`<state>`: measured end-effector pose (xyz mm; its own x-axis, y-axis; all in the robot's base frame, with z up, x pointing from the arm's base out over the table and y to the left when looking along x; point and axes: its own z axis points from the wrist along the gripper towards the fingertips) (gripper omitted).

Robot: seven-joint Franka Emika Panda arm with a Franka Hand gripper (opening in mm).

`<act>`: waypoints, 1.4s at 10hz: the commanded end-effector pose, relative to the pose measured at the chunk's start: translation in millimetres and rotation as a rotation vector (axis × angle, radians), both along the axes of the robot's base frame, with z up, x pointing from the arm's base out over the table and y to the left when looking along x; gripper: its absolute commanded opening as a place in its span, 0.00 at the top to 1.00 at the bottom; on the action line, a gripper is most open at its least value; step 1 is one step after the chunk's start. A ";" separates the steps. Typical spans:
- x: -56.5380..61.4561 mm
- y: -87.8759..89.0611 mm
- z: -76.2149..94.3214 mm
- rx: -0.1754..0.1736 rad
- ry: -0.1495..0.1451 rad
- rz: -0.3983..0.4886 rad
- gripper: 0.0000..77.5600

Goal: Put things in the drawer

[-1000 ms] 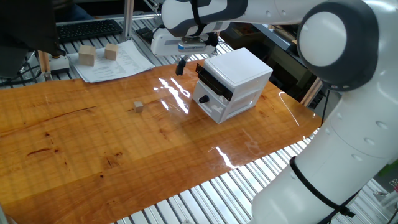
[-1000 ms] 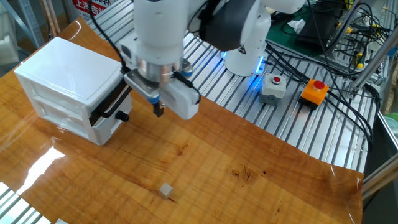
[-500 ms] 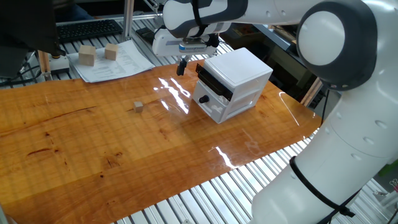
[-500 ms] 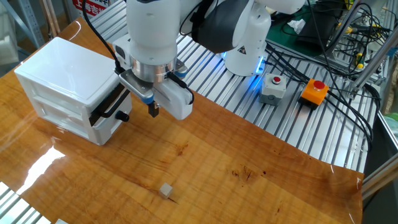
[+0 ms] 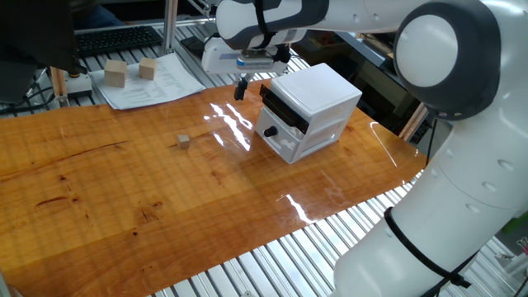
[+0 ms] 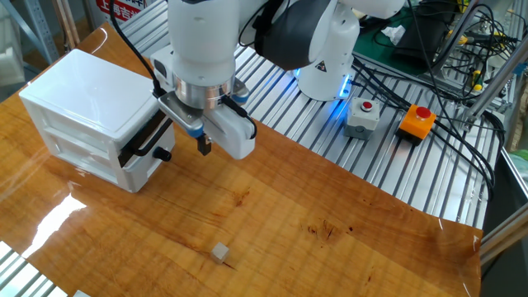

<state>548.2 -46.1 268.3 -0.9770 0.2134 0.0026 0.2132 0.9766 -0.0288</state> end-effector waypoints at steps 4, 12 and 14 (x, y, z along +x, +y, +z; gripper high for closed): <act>0.7 -0.1 1.4 0.013 0.042 -0.053 1.00; -2.9 -15.2 -15.6 -0.089 0.039 0.002 1.00; -3.7 -17.3 -17.4 -0.103 0.040 0.007 1.00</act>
